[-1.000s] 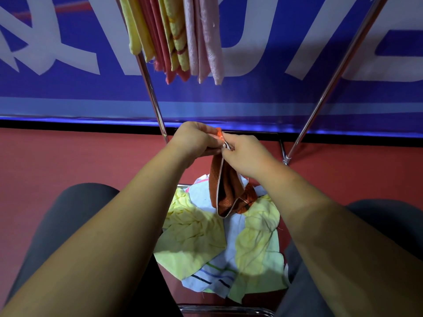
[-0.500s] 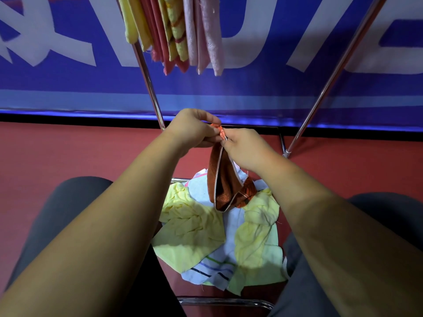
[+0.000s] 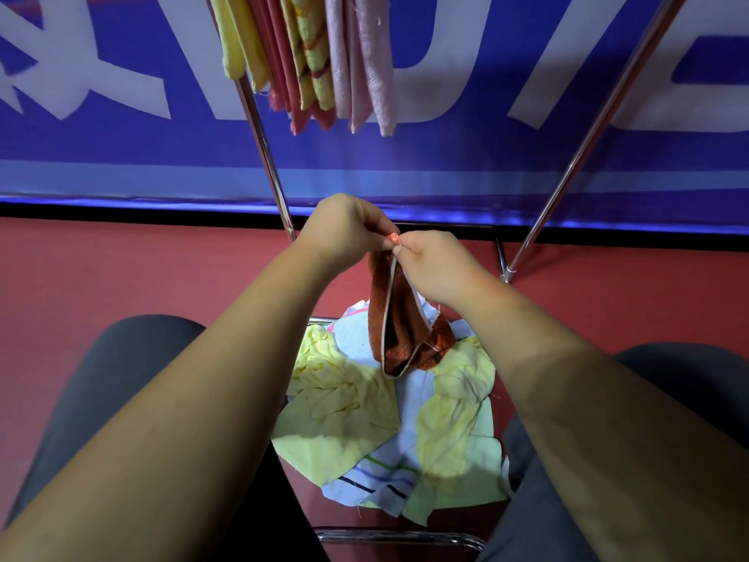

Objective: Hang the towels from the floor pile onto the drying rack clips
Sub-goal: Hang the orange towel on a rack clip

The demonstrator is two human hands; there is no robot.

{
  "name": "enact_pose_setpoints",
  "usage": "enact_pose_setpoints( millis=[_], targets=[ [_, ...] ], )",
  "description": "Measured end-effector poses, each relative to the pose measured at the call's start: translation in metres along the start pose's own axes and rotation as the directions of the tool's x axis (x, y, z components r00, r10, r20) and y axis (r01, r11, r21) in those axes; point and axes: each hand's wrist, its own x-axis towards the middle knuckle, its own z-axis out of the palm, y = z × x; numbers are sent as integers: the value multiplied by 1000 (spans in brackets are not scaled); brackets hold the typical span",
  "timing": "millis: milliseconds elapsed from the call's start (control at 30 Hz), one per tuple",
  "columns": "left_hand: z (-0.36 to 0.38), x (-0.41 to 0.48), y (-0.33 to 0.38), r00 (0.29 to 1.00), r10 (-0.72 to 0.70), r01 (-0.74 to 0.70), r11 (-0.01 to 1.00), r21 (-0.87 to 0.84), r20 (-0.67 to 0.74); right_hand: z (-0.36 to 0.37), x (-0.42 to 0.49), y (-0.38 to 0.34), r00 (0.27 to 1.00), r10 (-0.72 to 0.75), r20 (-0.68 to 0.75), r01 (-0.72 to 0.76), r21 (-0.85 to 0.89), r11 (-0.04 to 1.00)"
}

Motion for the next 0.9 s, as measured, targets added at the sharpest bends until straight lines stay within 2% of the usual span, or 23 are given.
enact_pose_setpoints(
  millis=[133,267,567,667,767,833,900],
  targets=[
    [0,6,-3,1000,24,-23,999,33,-17,-2,-2,-2,1000,-3,-9,4,51,999],
    [2,5,-3,999,23,-24,999,-39,-46,-5,-3,-7,999,-5,-51,11,107,994],
    [-11,-5,6,999,-4,13,984,-178,52,-20,-6,-14,979,7,-205,11,88,996],
    [-19,-12,-1,996,-19,28,994,-109,84,-31,-14,-20,971,-18,-237,53,141,989],
    [-19,-21,-7,997,-79,79,996,-30,-1,-47,-23,-27,945,-33,-325,84,144,986],
    [-22,-28,-5,991,-120,107,976,-190,-58,-60,-31,-33,928,-28,-371,98,170,981],
    [-33,-36,9,987,-136,89,907,-412,-87,-77,-37,-40,921,-12,-388,113,239,964]
  ],
)
